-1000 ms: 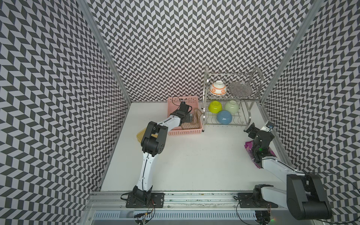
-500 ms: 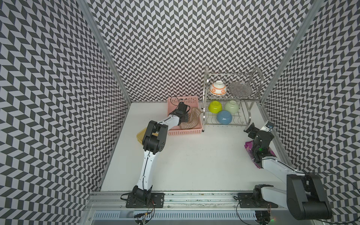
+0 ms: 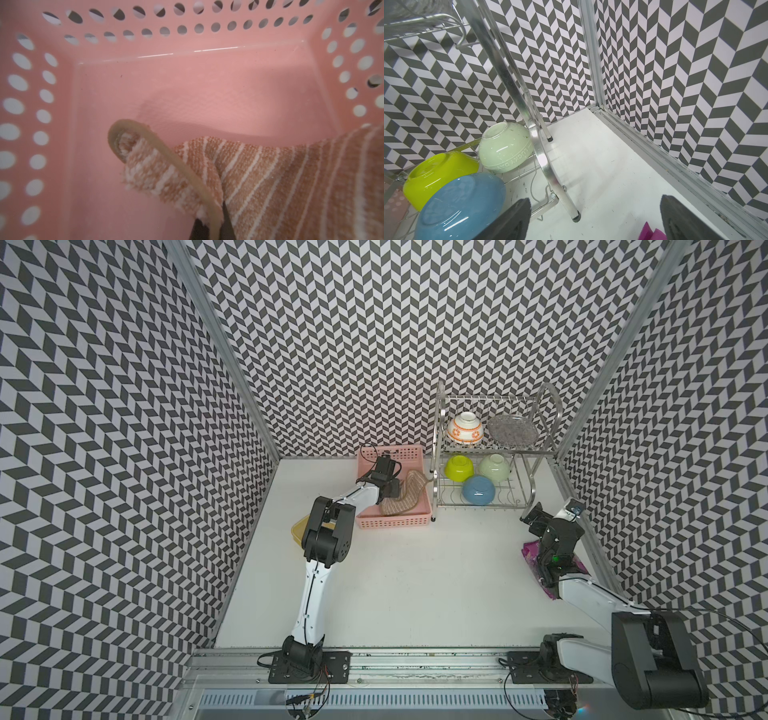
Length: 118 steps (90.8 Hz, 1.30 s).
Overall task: Fold the square dishcloth
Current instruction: Pick up the cleaning item from the bin, then place the cleaning item at the center of the board.
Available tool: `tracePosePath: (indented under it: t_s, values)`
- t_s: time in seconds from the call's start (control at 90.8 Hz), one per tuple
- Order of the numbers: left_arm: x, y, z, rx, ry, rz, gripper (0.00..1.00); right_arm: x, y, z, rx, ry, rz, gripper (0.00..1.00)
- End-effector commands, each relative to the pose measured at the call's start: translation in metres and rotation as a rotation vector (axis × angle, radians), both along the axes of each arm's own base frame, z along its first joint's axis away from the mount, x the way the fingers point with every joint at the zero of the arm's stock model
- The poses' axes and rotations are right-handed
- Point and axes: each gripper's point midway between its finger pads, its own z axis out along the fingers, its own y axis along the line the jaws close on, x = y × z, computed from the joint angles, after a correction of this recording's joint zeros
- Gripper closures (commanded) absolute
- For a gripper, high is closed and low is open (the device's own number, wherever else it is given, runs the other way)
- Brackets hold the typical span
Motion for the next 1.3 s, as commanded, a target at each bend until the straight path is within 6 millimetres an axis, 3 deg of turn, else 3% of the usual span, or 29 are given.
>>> tracePosePath:
  t_s: [0.0,0.275,0.419,0.661,0.848,1.057,1.289]
  values:
    - [0.009,0.002,0.092,-0.025,-0.167,-0.015,1.0,0.003,0.002,0.022,0.007,-0.065,0.016,0.0]
    - [-0.021,0.006,0.19,-0.09,-0.337,-0.033,1.0,0.017,0.021,0.031,-0.003,-0.034,0.139,0.0]
    - [-0.042,-0.003,0.237,-0.126,-0.402,-0.094,1.0,0.019,0.031,0.04,0.003,-0.033,0.194,0.0]
    - [-0.094,-0.038,0.289,-0.199,-0.462,-0.223,1.0,0.01,0.049,0.055,0.061,-0.066,0.27,0.0]
    - [-0.149,-0.083,0.305,-0.299,-0.465,-0.32,1.0,0.001,0.06,0.059,0.146,-0.051,0.31,0.0]
    - [-0.22,-0.124,0.309,-0.477,-0.463,-0.406,1.0,-0.011,0.072,0.074,0.22,-0.034,0.356,0.0]
    - [-0.293,-0.152,0.276,-0.734,-0.385,-0.426,1.0,-0.03,0.086,0.078,0.269,0.04,0.418,0.0]
